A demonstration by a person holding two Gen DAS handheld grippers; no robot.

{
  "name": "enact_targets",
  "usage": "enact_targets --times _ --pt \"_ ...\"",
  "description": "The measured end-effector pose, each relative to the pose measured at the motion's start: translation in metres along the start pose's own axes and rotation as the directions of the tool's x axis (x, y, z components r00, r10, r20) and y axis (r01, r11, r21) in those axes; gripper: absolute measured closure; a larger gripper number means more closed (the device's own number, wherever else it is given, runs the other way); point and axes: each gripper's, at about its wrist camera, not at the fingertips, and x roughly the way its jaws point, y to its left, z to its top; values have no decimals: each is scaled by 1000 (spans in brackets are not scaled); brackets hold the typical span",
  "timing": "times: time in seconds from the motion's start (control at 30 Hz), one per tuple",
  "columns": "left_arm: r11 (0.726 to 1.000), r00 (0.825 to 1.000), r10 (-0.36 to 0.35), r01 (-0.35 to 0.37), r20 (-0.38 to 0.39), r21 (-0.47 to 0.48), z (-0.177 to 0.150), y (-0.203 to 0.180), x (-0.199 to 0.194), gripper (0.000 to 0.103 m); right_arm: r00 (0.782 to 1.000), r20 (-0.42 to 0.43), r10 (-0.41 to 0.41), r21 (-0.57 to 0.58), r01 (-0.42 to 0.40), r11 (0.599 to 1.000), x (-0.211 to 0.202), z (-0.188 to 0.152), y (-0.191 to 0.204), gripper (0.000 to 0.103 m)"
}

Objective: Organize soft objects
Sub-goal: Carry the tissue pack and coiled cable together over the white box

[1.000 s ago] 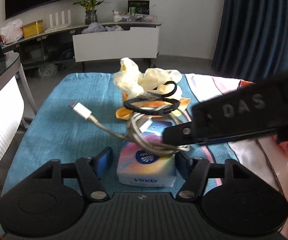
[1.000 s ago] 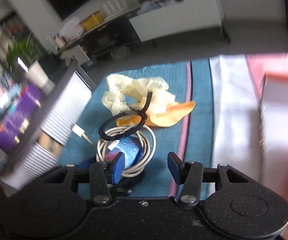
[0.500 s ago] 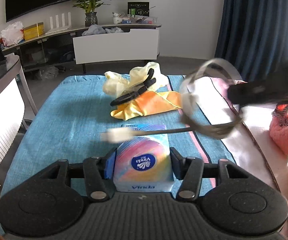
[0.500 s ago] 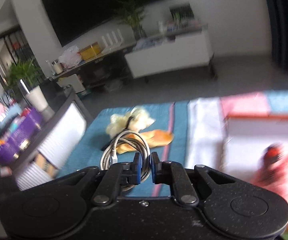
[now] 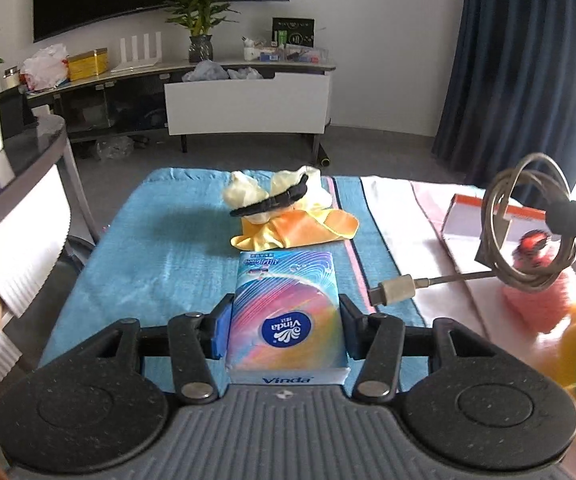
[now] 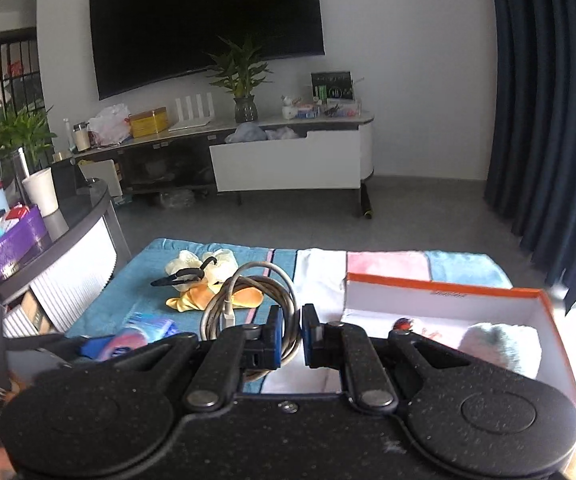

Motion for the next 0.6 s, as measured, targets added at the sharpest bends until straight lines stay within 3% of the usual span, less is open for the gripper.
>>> enact_targets --times 0.17,0.6 --pt "999 1000 -10 10 -6 -45 3 -3 -25 50 1000 22 -12 -17 13 1000 -20 -1 -1 91" --pt "999 999 -40 40 15 -34 3 -28 -71 50 999 36 -39 -25 40 999 -79 -18 -11 91"
